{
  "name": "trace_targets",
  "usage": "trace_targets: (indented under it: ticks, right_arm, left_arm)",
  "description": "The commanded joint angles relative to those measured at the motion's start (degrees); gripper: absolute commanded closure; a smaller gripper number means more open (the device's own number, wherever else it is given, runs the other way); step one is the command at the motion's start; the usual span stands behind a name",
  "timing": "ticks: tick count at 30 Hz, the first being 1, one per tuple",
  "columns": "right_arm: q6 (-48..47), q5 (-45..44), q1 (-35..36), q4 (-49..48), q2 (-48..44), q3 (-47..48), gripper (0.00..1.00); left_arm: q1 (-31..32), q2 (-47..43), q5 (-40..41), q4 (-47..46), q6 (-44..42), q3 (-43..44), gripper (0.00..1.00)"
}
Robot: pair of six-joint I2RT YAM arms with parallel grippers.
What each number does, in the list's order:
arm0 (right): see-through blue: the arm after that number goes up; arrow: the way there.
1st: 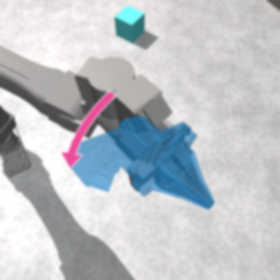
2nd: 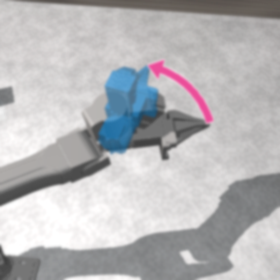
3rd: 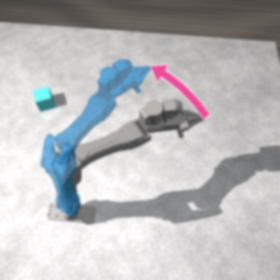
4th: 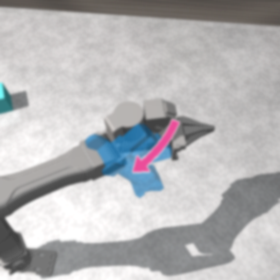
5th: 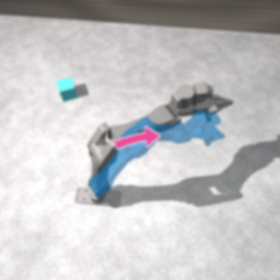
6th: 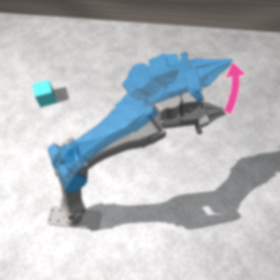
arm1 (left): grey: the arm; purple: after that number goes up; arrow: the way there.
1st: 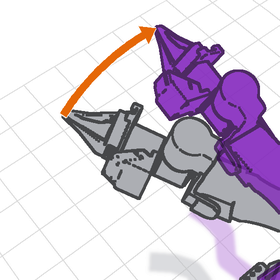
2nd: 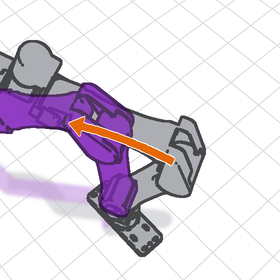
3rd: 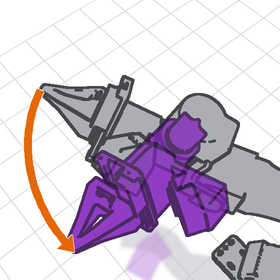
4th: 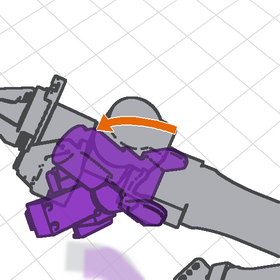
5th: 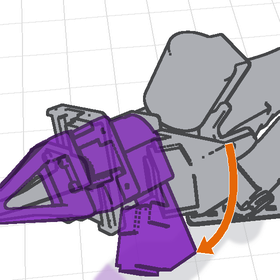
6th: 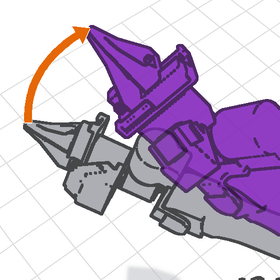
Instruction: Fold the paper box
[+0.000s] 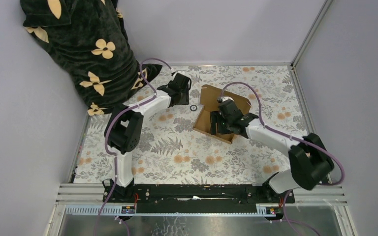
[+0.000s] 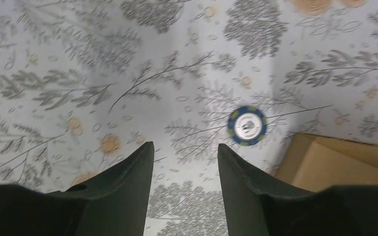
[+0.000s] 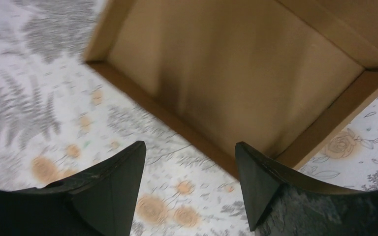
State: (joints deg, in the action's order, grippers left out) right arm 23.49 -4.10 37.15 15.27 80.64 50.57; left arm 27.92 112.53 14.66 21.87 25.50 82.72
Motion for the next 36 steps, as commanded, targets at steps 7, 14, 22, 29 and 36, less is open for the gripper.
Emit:
trace_targets:
  ticks: [7,14,22,29,36]
  right_arm:
    - [-3.1,-8.3,-5.5,0.7,13.5,9.2,0.23]
    - [-5.9,-11.1,-10.1,2.1,16.8,11.2,0.22]
    - [-7.8,-15.0,-11.0,2.3,16.1,10.8,0.22]
    - [-9.4,-17.4,-11.0,-0.3,7.1,5.2,0.22]
    - [-10.9,-25.3,-11.0,1.3,4.9,3.7,0.21]
  left_arm:
    - [2.4,5.6,-1.1,1.3,-3.0,6.3,0.40]
    - [3.1,7.3,-1.6,1.2,-3.3,6.6,0.37]
    - [3.8,8.6,-2.5,0.6,-3.4,7.6,0.37]
    - [4.5,8.8,-3.1,-0.2,-3.0,7.2,0.37]
    - [5.7,10.4,-3.6,-0.2,-2.9,8.5,0.37]
